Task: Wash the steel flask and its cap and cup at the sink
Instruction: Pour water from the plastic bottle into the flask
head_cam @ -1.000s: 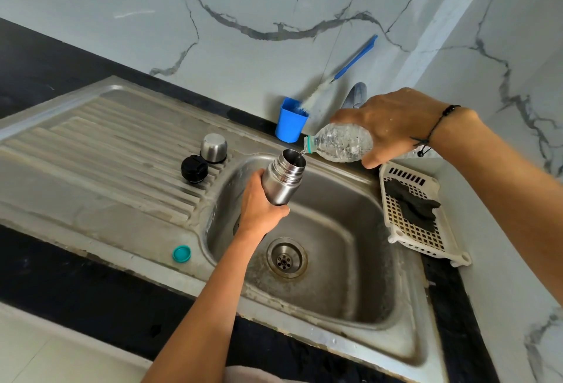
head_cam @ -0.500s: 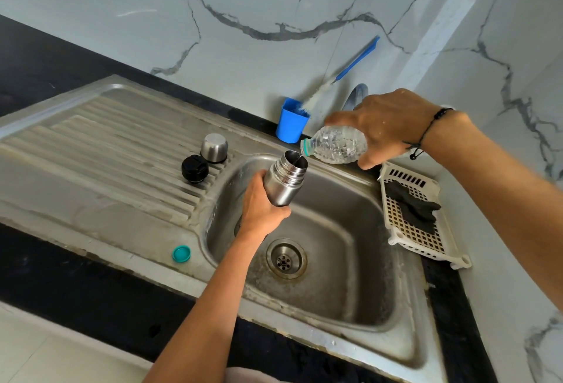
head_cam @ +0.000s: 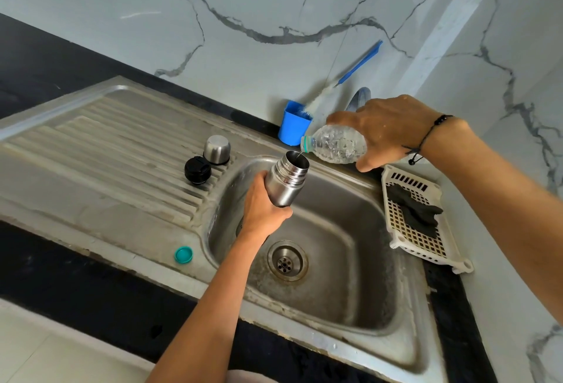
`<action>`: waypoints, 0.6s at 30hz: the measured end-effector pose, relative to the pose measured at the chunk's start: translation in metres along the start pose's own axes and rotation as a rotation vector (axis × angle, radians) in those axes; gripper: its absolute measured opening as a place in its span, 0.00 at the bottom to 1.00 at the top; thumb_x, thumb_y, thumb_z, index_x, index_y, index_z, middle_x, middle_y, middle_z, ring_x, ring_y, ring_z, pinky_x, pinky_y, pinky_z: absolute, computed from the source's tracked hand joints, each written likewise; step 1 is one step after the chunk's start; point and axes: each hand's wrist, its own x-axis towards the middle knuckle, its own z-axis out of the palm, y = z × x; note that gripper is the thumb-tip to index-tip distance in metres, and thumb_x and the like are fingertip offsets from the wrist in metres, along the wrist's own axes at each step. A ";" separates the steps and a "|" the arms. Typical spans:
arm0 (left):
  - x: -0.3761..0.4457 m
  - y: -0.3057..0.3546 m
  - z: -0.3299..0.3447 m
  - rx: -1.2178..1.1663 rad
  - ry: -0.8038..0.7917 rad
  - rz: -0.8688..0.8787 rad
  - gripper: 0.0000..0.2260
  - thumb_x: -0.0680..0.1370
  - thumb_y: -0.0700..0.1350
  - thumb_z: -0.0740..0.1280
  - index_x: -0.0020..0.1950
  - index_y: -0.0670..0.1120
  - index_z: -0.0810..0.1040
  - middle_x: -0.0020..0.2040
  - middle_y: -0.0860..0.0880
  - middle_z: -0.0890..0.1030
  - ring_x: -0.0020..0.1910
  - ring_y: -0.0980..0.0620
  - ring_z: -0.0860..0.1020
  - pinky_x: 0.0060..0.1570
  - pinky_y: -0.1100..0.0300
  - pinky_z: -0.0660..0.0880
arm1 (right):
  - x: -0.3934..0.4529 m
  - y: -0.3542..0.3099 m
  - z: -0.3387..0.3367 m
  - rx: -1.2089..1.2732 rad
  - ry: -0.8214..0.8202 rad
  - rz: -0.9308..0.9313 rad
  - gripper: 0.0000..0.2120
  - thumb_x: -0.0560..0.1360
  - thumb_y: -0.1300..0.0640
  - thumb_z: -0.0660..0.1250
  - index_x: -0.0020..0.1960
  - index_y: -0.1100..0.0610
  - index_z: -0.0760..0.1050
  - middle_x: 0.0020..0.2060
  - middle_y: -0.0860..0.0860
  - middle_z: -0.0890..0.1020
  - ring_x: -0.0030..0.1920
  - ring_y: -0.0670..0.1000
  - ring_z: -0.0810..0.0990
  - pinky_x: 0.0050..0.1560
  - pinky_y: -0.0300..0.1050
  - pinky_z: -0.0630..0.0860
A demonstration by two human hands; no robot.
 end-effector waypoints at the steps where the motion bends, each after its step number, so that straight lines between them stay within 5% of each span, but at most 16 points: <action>1: 0.000 0.001 -0.001 -0.011 0.002 0.000 0.35 0.62 0.34 0.76 0.65 0.48 0.66 0.56 0.49 0.75 0.51 0.50 0.75 0.42 0.61 0.70 | -0.002 0.000 0.000 0.046 -0.013 0.018 0.40 0.67 0.42 0.70 0.72 0.41 0.52 0.46 0.51 0.79 0.46 0.53 0.75 0.39 0.44 0.69; 5: -0.002 0.010 -0.009 -0.065 0.017 -0.008 0.33 0.62 0.34 0.76 0.62 0.49 0.66 0.54 0.50 0.75 0.46 0.56 0.75 0.36 0.67 0.68 | -0.012 -0.006 0.009 0.313 -0.045 0.085 0.41 0.68 0.45 0.72 0.73 0.42 0.52 0.41 0.50 0.76 0.45 0.54 0.76 0.44 0.46 0.73; 11: -0.005 0.023 -0.029 -0.102 0.077 -0.016 0.33 0.63 0.36 0.76 0.62 0.50 0.66 0.51 0.52 0.75 0.45 0.57 0.75 0.39 0.66 0.69 | -0.015 -0.029 0.044 0.888 0.132 0.196 0.40 0.67 0.51 0.75 0.72 0.44 0.57 0.50 0.56 0.79 0.50 0.58 0.78 0.52 0.55 0.76; 16: -0.007 0.040 -0.060 -0.101 0.185 0.015 0.35 0.61 0.36 0.77 0.63 0.51 0.65 0.53 0.51 0.76 0.51 0.51 0.77 0.53 0.54 0.74 | -0.008 -0.063 0.052 1.324 0.315 0.150 0.35 0.63 0.55 0.77 0.63 0.44 0.63 0.47 0.42 0.77 0.43 0.38 0.77 0.40 0.24 0.71; 18: -0.010 0.048 -0.073 -0.105 0.229 0.033 0.35 0.61 0.36 0.77 0.61 0.53 0.66 0.52 0.53 0.76 0.50 0.52 0.77 0.53 0.53 0.75 | -0.006 -0.076 0.051 1.420 0.328 0.136 0.35 0.57 0.49 0.74 0.62 0.43 0.64 0.45 0.38 0.77 0.42 0.35 0.76 0.38 0.23 0.70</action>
